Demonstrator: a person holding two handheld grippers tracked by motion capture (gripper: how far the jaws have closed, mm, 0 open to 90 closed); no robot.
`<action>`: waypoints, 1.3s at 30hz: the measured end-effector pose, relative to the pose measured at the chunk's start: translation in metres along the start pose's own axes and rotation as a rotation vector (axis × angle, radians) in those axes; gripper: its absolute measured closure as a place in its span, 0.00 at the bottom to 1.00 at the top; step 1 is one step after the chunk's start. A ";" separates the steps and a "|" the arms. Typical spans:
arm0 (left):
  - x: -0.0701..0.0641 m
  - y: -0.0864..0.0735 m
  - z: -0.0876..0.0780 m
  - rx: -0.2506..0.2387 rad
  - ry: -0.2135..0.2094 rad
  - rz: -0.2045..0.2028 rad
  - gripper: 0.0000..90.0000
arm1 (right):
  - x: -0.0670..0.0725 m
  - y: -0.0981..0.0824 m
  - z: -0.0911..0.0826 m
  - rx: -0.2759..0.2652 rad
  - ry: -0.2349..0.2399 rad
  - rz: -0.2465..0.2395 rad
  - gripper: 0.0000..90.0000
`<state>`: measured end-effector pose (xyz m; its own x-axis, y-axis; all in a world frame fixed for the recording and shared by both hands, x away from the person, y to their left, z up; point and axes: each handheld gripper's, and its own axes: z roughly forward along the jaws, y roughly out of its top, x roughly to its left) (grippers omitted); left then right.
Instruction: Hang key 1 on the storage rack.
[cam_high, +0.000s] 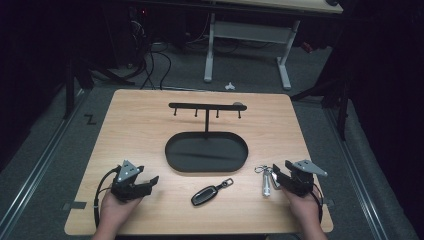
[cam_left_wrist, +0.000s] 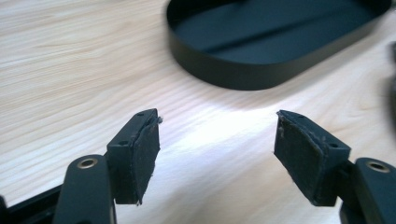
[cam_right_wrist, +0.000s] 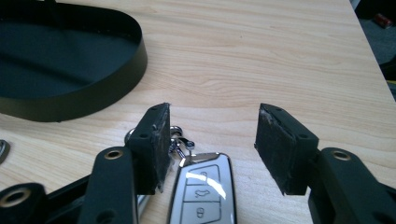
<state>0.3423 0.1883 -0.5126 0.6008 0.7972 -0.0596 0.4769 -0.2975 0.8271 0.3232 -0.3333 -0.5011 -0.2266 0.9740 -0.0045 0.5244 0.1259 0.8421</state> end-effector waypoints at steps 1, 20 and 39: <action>-0.001 0.000 0.001 -0.005 -0.003 0.000 0.36 | 0.002 0.001 0.000 0.003 0.000 0.000 0.49; -0.016 0.005 0.007 -0.013 -0.036 0.048 0.44 | 0.007 -0.004 -0.001 0.021 0.056 -0.038 0.44; -0.058 0.011 0.013 0.014 -0.141 0.123 0.86 | 0.058 0.003 -0.004 0.035 0.261 -0.101 0.61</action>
<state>0.3212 0.1323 -0.5071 0.7385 0.6732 -0.0368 0.4024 -0.3963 0.8252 0.3084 -0.2774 -0.4970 -0.4803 0.8754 0.0550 0.5150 0.2307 0.8256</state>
